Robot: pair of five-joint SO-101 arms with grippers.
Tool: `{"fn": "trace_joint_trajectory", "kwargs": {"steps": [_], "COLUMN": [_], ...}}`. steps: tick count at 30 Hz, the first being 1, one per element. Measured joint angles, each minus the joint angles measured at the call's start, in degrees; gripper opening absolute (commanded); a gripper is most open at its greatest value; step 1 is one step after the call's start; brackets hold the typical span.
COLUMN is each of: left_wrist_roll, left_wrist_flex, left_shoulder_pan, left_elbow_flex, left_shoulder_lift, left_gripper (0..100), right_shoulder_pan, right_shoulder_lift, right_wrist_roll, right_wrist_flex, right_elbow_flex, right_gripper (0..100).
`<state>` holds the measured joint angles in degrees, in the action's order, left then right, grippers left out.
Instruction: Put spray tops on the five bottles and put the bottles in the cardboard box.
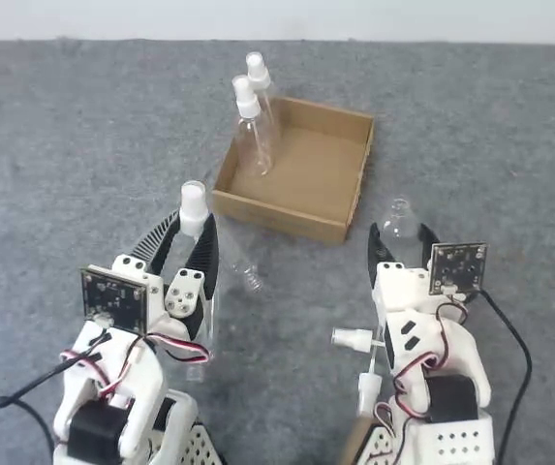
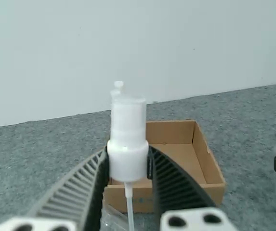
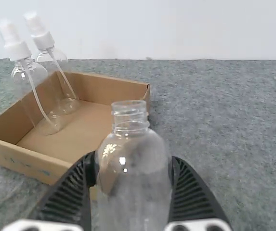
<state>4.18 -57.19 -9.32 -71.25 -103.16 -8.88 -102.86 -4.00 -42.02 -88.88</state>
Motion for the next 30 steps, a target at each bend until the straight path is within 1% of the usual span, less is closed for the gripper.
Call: {"fn": "trace_joint_trajectory", "kwargs": {"steps": [13, 17, 23, 27, 30], "left_wrist_roll": [0.18, 0.18, 3.43, 3.87, 3.87], "left_wrist_flex": [0.00, 0.00, 0.00, 0.00, 1.67], "left_shoulder_pan": [0.00, 2.81, 7.74, 8.18, 8.18], "left_elbow_flex": [0.00, 0.00, 0.00, 0.00, 0.44], "left_shoulder_lift": [0.00, 0.00, 0.00, 0.00, 0.00], "left_gripper": [1, 1, 1, 1, 1], "right_shoulder_pan": [0.09, -0.35, -8.70, -14.68, -19.34], "right_shoulder_lift": [-0.09, -0.09, -0.26, -0.26, -0.26], "right_wrist_roll": [0.00, 0.00, 0.00, 0.00, 0.00], "right_wrist_flex": [0.18, 2.81, 4.75, 5.10, 8.97], "right_elbow_flex": [6.15, 8.26, 13.45, 14.77, 15.03], "right_gripper": [1.6, 1.7, 1.9, 2.0, 2.0]}}
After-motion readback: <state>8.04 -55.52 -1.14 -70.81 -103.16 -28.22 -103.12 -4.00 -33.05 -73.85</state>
